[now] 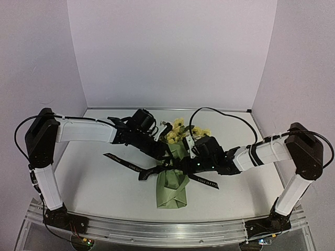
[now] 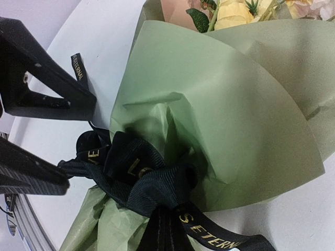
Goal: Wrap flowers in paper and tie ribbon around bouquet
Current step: Cross the half-tied ribbon over the folded bouquet.
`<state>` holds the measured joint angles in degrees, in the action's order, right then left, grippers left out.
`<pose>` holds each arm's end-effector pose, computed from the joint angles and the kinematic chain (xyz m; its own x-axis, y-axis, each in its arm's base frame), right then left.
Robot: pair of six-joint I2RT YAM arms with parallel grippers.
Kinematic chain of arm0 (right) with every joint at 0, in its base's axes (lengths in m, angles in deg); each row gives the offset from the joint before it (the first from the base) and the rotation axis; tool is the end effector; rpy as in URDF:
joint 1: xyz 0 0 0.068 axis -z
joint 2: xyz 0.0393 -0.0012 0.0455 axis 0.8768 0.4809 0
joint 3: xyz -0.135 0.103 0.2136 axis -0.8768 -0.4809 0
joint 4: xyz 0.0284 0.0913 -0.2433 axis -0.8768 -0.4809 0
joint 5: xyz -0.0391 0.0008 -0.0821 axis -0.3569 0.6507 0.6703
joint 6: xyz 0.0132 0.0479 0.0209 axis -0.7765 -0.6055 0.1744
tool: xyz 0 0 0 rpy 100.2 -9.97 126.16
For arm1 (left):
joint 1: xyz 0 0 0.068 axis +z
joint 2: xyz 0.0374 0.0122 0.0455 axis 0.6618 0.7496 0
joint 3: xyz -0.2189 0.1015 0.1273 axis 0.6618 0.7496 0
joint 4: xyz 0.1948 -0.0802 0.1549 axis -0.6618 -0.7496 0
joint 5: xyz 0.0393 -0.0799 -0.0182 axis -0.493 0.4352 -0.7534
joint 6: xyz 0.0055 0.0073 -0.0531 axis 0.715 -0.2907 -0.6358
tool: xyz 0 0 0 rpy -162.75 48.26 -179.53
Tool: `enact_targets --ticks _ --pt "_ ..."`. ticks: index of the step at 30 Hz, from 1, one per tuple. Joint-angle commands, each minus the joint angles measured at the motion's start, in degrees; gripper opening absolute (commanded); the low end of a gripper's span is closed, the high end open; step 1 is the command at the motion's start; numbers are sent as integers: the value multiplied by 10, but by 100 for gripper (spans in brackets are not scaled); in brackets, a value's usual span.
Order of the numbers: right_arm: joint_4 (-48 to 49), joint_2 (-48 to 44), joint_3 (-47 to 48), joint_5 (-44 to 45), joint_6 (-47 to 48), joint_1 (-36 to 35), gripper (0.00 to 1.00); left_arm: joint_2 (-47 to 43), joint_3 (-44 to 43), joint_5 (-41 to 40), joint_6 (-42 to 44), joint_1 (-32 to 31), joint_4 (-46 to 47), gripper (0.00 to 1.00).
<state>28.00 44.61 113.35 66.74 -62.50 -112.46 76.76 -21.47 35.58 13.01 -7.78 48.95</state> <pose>0.2154 0.2774 0.1614 -0.7383 -0.1382 -0.6602 -0.5620 0.6672 0.4889 0.2544 -0.3142 0.2133 -0.6808 0.4339 -0.5901 0.7182 0.5540 -0.4211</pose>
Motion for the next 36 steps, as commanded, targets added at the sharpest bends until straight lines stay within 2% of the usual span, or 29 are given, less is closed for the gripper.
enact_targets --ticks 1,10,13,19,23,36 --pt "4 7 16 11 12 -4 0 31 -50 -13 32 -10 -33 49" --pt "6 5 11 11 19 -4 0 69 -93 -60 50 -22 -71 48" --pt "6 4 11 11 21 -4 0 76 -99 -71 51 -24 -77 41" --pt "5 -2 5 22 30 -4 0 65 -105 -71 44 -24 -86 13" --pt "5 -8 -3 36 40 -3 0 49 -109 -56 39 -24 -98 2" --pt "3 -20 -20 66 36 21 0 66 -191 13 14 -15 -184 0"
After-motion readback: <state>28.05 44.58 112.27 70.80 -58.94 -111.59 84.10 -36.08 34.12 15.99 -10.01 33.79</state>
